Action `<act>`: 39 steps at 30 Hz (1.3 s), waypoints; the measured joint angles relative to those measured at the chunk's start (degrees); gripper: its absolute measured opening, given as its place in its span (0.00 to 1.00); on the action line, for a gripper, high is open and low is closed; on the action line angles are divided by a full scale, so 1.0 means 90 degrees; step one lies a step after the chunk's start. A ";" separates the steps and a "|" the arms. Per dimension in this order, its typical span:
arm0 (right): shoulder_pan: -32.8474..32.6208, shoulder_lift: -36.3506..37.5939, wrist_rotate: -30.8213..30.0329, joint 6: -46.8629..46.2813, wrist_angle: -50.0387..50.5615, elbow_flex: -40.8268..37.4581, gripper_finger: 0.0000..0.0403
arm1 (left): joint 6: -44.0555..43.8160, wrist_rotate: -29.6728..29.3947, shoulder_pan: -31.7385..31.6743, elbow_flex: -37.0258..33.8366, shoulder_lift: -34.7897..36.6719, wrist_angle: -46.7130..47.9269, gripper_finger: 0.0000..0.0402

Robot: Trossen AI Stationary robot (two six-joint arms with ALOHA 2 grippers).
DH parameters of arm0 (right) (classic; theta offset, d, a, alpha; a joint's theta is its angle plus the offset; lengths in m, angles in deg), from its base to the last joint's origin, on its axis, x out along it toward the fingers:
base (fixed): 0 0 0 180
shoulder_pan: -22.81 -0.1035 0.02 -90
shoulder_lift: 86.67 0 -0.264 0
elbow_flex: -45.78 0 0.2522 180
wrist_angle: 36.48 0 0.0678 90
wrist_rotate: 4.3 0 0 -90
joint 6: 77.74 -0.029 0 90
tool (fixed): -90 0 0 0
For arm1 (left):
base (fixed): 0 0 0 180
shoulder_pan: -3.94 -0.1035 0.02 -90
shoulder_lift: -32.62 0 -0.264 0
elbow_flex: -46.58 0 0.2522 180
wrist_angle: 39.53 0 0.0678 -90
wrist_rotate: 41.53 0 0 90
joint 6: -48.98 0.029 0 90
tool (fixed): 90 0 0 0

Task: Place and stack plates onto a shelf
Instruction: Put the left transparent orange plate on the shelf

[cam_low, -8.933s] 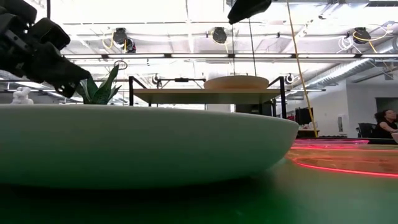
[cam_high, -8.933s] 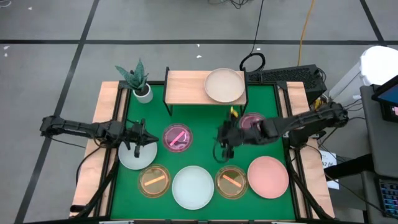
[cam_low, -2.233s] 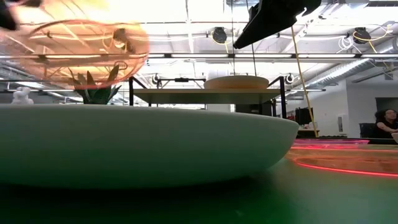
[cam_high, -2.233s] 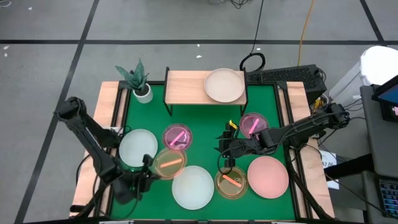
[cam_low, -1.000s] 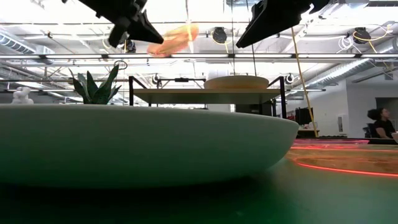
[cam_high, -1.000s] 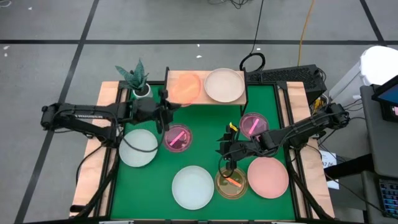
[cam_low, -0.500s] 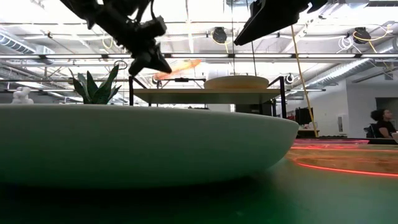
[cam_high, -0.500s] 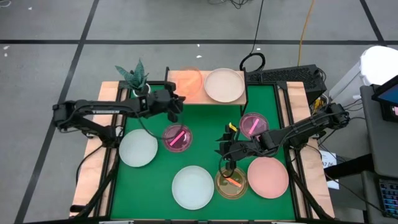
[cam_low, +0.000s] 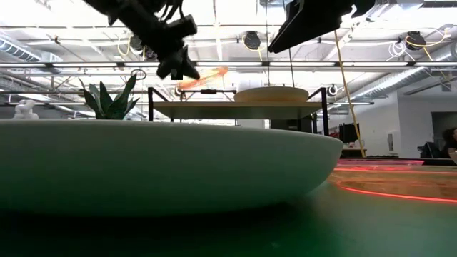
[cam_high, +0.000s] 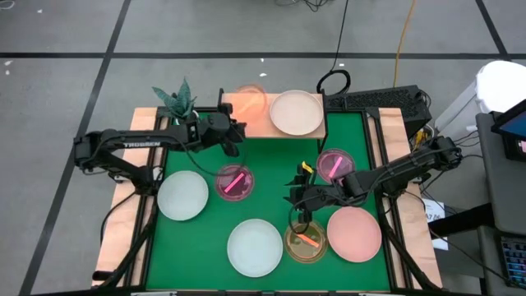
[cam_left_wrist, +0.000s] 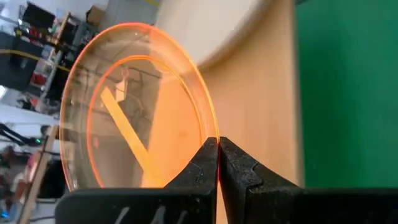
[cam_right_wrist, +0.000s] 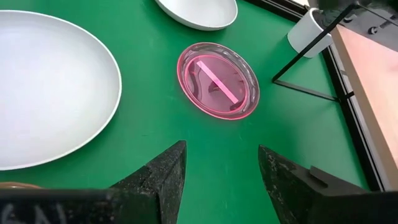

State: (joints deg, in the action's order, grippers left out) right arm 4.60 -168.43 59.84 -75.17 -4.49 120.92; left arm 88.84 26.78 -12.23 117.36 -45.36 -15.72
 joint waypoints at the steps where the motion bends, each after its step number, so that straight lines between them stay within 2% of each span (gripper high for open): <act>1: 0.0019 0.0000 0.0000 0.0000 0.0000 0.0000 0.45 | -0.0063 0.0092 -0.0055 0.0177 -0.0002 0.0278 0.01; 7: 0.0075 0.0000 0.0005 0.0004 0.0001 0.0000 0.45 | -0.0500 0.0285 -0.0356 0.0888 -0.0351 0.1599 0.01; 21: 0.0072 0.0000 0.0015 0.0004 0.0047 0.0000 0.45 | -0.0461 0.0408 -0.0177 0.0867 -0.0995 0.1537 0.01; 39: 0.0072 0.0000 0.0019 0.0004 0.0047 0.0000 0.45 | -0.0627 0.0064 -0.0177 0.0857 -0.1000 0.1826 0.01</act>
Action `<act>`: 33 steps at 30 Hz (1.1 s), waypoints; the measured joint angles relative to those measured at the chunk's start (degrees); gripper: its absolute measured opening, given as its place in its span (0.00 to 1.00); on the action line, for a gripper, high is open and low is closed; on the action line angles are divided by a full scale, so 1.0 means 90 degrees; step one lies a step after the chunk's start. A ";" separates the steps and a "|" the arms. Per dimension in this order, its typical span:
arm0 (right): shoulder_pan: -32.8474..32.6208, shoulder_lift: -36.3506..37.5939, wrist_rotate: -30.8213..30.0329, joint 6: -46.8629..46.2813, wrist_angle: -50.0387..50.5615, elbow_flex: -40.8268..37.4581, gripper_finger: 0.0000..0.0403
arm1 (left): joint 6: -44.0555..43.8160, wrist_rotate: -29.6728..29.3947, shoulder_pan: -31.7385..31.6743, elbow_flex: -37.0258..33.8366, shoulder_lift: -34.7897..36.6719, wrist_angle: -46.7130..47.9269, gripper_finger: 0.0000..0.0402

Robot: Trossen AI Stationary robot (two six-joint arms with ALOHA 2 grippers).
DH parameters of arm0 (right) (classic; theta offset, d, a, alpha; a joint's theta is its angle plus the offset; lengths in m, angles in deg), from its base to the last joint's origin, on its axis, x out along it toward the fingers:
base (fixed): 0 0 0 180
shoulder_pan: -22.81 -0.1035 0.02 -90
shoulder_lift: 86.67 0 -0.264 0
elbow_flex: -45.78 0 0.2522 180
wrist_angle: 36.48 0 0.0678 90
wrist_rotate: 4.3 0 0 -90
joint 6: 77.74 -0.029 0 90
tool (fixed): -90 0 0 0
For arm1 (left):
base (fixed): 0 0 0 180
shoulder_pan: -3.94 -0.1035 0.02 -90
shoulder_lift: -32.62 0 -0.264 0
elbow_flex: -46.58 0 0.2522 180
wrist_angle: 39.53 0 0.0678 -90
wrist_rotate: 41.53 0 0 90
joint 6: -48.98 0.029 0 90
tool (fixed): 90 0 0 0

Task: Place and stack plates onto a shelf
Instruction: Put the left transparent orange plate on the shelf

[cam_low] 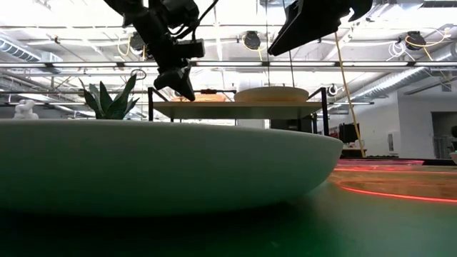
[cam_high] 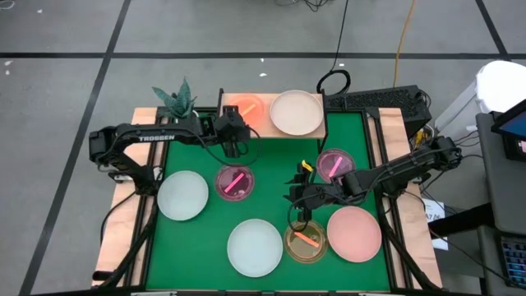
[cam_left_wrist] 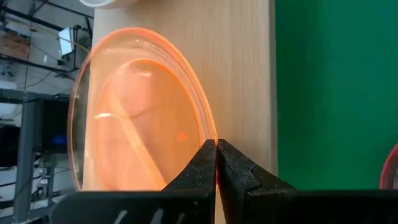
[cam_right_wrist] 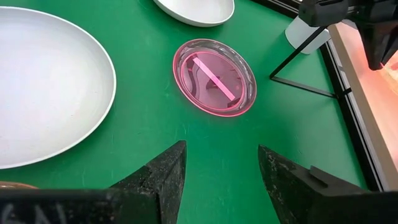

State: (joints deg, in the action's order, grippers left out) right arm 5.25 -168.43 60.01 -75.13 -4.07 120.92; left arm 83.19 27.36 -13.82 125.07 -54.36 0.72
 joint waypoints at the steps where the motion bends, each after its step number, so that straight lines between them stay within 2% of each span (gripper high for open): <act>1: 0.0000 0.0000 0.0000 0.0000 0.0000 0.0000 0.45 | -0.0008 -0.0021 0.0000 0.0000 0.0000 0.0003 0.01; 12: 0.0000 0.0000 0.0000 0.0000 -0.0005 0.0000 0.45 | -0.0171 -0.0225 -0.0007 0.0000 0.0000 0.0068 0.10; 33: 0.0000 0.0000 0.0000 0.0000 -0.0026 0.0000 0.45 | -0.0487 -0.0222 -0.0010 0.0000 0.0002 -0.0208 0.11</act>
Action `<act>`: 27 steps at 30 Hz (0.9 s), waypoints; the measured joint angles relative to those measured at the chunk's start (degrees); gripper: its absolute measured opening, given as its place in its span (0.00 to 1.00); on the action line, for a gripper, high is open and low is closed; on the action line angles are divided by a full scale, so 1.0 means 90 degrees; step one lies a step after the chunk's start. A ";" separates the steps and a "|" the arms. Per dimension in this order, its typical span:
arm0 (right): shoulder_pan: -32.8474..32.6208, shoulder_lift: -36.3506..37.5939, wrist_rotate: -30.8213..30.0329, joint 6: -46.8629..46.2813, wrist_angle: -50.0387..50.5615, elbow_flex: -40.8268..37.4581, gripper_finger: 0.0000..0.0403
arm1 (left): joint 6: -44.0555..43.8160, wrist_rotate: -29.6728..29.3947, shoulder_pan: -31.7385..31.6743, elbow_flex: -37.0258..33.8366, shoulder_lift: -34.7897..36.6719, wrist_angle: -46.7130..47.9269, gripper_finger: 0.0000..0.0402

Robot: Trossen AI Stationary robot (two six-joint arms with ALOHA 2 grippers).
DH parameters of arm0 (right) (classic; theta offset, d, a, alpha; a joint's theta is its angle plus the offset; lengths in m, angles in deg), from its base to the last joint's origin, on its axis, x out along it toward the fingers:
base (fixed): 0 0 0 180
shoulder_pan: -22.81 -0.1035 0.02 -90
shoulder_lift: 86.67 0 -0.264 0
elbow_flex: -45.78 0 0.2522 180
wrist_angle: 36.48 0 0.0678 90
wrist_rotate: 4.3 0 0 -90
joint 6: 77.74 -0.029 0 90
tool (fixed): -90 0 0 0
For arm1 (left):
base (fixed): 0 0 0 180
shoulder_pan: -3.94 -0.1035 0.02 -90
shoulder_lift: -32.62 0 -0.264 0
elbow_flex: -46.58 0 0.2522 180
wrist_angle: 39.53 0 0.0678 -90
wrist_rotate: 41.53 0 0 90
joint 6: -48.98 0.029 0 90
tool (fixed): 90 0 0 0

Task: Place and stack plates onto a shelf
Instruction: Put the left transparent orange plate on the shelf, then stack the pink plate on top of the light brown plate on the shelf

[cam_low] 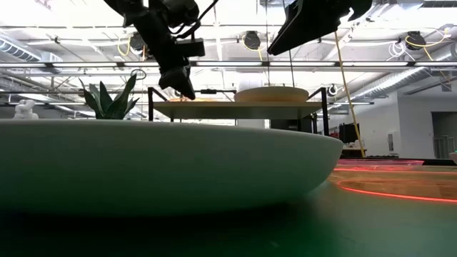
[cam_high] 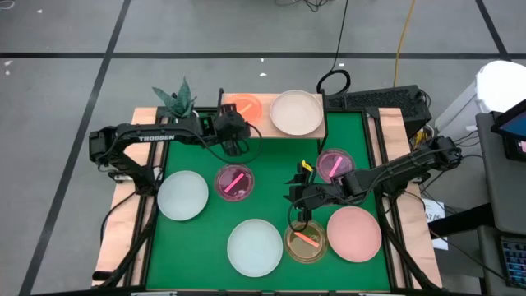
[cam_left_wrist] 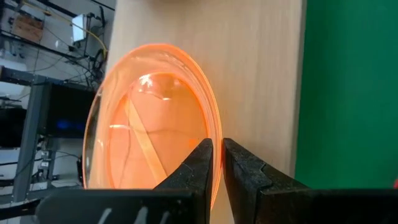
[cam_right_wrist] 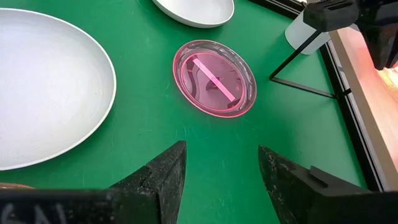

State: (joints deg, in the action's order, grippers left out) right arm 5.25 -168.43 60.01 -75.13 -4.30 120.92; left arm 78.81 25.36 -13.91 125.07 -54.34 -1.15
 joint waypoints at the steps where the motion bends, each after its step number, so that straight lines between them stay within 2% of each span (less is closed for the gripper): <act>1: 0.0000 0.0000 0.0000 0.0000 -0.0007 0.0000 0.45 | 0.0011 -0.0001 0.0000 0.0000 0.0000 -0.0075 0.11; 12: 0.0000 0.0000 0.0002 -0.0041 -0.0021 0.0000 0.45 | -0.0031 0.0065 0.0129 0.0000 0.0000 -0.0125 0.12; 21: -0.0008 0.0000 0.0002 -0.0084 -0.0018 0.0000 0.45 | -0.0735 -0.0138 0.0270 -0.0002 0.0113 -0.0082 0.35; 27: -0.0015 0.0000 0.0029 -0.0577 0.0090 0.0000 0.45 | -0.1542 -0.0212 0.0854 0.0000 0.0672 0.0146 0.39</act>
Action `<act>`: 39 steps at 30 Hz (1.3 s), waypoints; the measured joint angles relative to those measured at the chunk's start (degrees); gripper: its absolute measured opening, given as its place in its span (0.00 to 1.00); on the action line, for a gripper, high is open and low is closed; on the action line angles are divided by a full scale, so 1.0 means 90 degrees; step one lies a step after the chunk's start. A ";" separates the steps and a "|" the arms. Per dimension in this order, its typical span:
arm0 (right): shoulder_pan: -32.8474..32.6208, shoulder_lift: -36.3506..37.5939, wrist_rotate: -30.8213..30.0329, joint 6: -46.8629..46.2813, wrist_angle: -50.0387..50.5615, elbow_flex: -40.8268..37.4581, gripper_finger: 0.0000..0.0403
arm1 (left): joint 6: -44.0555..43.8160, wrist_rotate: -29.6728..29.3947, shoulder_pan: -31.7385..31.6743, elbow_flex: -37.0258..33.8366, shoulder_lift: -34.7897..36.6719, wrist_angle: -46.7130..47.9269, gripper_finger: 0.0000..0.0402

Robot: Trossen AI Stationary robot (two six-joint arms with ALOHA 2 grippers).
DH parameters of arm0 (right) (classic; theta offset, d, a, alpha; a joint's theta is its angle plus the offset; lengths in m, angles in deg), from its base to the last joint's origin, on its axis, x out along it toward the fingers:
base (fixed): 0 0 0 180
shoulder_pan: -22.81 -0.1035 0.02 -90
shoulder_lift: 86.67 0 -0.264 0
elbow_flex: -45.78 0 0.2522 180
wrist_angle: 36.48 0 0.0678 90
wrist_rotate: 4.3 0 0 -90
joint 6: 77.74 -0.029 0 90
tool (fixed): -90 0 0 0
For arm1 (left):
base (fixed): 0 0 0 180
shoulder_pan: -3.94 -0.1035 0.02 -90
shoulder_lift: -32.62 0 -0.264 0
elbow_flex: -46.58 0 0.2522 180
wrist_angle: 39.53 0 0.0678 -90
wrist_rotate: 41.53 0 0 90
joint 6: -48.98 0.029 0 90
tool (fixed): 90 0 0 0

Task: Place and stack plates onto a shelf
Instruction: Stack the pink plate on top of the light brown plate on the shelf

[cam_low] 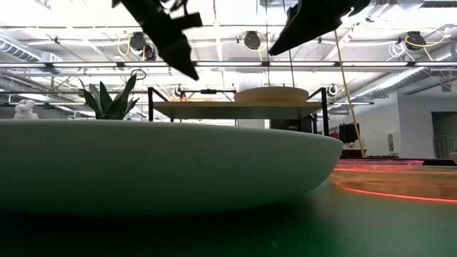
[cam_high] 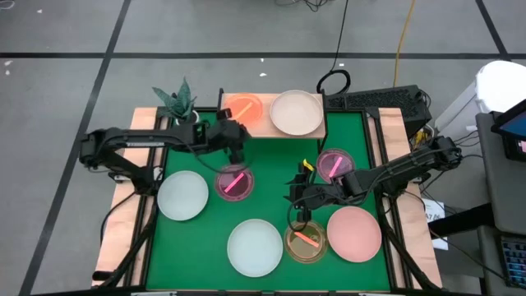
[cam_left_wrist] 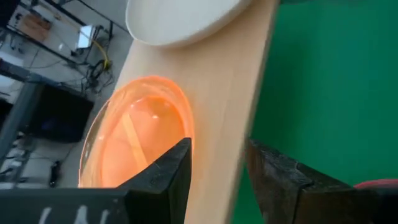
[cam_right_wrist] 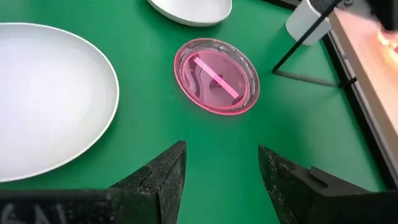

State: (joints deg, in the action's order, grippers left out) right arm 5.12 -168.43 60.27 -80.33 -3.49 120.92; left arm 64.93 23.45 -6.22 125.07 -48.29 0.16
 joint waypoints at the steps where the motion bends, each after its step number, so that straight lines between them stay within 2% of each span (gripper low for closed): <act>1: 0.0000 0.0000 0.0006 -0.0096 0.0058 0.0000 0.45 | -0.0141 0.0000 0.0111 0.0000 0.0104 0.0098 0.39; 12: -0.0226 0.0000 0.0654 -0.1871 0.0122 0.0000 0.45 | -0.1326 0.0278 0.1337 0.0000 0.0859 0.1165 0.39; 23: -0.1591 0.0000 0.0862 -0.4809 0.1728 0.0734 0.45 | -0.1702 0.0295 0.2581 -0.0285 0.0867 0.1202 0.39; 30: -0.2480 -0.0005 0.0945 -0.6407 0.1961 0.0922 0.43 | -0.1906 0.0274 0.3009 -0.0291 0.0873 0.0907 0.39; 34: -0.2849 -0.0200 0.1277 -0.7331 0.1963 0.0930 0.41 | -0.2018 0.0273 0.3248 -0.0291 0.0875 0.0881 0.39; 39: -0.3236 -0.0614 0.2118 -0.8493 0.1953 0.0928 0.38 | -0.2202 0.0273 0.3497 -0.0291 0.0875 0.0875 0.39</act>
State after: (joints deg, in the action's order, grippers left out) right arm -24.01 -173.95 79.33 -156.76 14.09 129.27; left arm 45.12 25.91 25.26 122.45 -40.42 8.04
